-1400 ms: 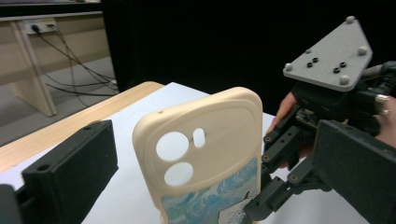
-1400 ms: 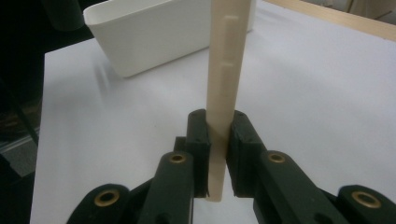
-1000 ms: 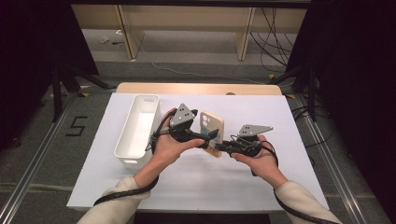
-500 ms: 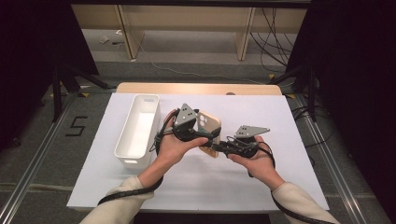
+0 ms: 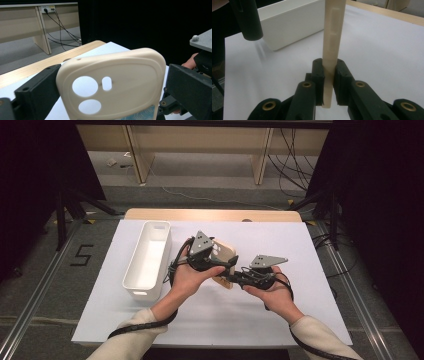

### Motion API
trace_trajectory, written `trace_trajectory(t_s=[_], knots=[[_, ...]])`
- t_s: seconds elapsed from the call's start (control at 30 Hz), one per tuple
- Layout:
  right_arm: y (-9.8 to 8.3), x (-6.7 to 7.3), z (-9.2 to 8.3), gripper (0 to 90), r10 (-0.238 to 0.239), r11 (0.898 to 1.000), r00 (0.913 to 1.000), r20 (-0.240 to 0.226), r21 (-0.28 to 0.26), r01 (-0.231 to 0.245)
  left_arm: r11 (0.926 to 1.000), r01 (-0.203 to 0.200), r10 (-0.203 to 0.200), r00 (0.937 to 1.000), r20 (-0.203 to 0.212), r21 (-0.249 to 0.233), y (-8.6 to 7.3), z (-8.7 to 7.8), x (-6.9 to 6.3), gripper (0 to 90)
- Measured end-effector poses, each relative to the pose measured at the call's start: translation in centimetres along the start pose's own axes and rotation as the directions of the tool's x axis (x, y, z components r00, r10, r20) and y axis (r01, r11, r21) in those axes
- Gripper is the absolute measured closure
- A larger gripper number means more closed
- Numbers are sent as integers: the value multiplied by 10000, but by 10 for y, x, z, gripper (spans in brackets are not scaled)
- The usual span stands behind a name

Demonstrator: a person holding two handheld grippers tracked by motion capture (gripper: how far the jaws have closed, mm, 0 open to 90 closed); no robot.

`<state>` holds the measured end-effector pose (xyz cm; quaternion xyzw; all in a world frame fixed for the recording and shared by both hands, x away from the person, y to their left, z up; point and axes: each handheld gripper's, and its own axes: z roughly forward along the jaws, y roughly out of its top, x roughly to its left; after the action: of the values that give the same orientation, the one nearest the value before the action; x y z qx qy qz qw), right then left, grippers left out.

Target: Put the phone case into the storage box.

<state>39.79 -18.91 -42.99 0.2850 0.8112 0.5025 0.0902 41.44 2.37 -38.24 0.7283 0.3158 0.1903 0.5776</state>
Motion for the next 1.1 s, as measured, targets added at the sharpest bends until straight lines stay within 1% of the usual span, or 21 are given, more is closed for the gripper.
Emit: trace_trajectory(t_s=[0.1,0.17,0.4,0.67,0.77,0.83,0.93,1.0,1.03,1.07,1.1], knots=[[0,0,0,809,-5,10000,10000,20,-5,5,10000,12,-12,9999,-119,-31,0,0,-1,53],[0,0,0,809,-9,10000,10000,52,-6,9,9999,77,-78,9999,-113,-70,0,0,0,73],[0,1,0,807,-35,9999,10000,44,-105,35,9996,160,-164,9998,-148,-244,1,-2,0,92],[2,2,0,799,-104,9996,9999,109,-260,107,9994,71,-78,9998,-205,-348,3,-4,-1,104],[2,2,0,787,-145,9994,9998,135,-301,149,9992,96,-104,9997,-222,-379,3,-4,-2,106],[2,2,0,762,-145,9995,9997,175,-289,150,9992,26,-37,9996,-282,-389,3,-5,-1,108],[3,2,-1,691,-144,9995,9997,201,-291,149,9989,30,-46,9995,-317,-478,5,-7,1,109],[3,2,0,630,-144,9995,9997,220,-282,150,9986,29,-46,9995,-320,-521,7,-8,2,110],[3,2,0,561,-101,9995,9997,211,-284,107,9985,14,-32,9994,-335,-546,7,-8,2,110],[3,2,0,561,-101,9995,9997,211,-284,107,9984,9,-30,9993,-366,-566,8,-9,3,110],[3,2,1,517,-77,9995,9997,235,-296,84,9983,-17,-5,9993,-386,-578,9,-10,3,110]])
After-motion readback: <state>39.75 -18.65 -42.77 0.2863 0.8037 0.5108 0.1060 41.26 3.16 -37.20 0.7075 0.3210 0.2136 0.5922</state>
